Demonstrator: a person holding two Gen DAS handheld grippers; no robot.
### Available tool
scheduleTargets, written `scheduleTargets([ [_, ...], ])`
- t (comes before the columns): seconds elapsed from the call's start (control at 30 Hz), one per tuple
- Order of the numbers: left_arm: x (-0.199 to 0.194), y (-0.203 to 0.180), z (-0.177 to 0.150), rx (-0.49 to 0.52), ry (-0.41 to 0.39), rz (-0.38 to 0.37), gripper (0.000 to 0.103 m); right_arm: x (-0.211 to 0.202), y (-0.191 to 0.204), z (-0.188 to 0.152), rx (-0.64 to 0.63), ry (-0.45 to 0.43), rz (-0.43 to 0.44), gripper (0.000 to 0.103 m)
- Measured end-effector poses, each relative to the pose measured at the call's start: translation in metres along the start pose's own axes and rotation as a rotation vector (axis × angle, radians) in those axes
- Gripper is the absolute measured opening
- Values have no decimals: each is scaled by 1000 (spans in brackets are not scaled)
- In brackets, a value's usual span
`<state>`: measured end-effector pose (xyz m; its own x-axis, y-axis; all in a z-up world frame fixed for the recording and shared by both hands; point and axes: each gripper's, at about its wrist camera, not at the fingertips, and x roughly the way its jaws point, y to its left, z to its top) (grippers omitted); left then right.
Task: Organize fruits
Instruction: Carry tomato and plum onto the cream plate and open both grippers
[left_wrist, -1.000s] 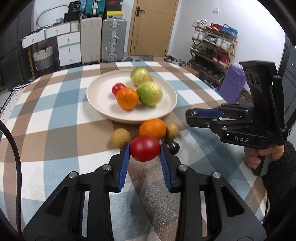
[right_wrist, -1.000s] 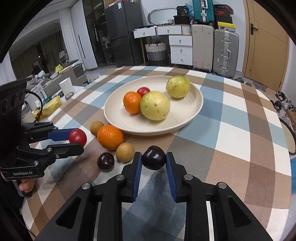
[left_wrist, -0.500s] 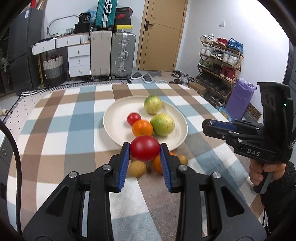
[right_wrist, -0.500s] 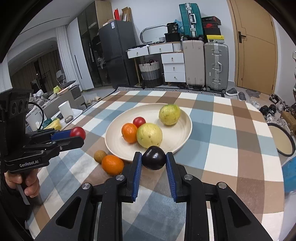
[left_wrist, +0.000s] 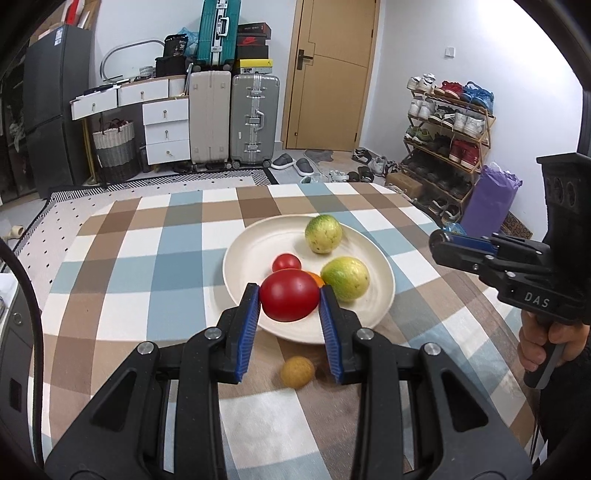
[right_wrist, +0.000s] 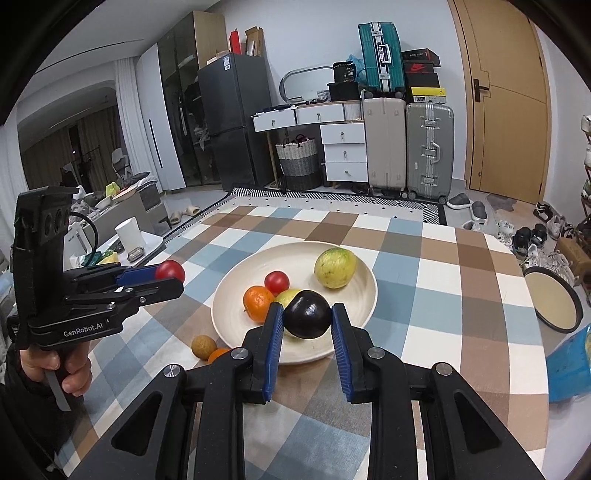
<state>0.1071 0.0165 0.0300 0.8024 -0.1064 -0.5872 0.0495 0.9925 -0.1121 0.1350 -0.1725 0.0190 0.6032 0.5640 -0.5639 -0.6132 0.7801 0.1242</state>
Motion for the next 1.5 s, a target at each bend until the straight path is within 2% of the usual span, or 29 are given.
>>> scheduleTargets([
  [0.73,55,19,20,-4,8,40,30,47,-24,13,91,24,-22,27],
  [1.17,83,24,11,-19,40,42,30,79,-42,1,143,73,-30,27],
  [1.5,93,23,4,-15,69,48,30,86,-44,-3,142,92,-37,27],
])
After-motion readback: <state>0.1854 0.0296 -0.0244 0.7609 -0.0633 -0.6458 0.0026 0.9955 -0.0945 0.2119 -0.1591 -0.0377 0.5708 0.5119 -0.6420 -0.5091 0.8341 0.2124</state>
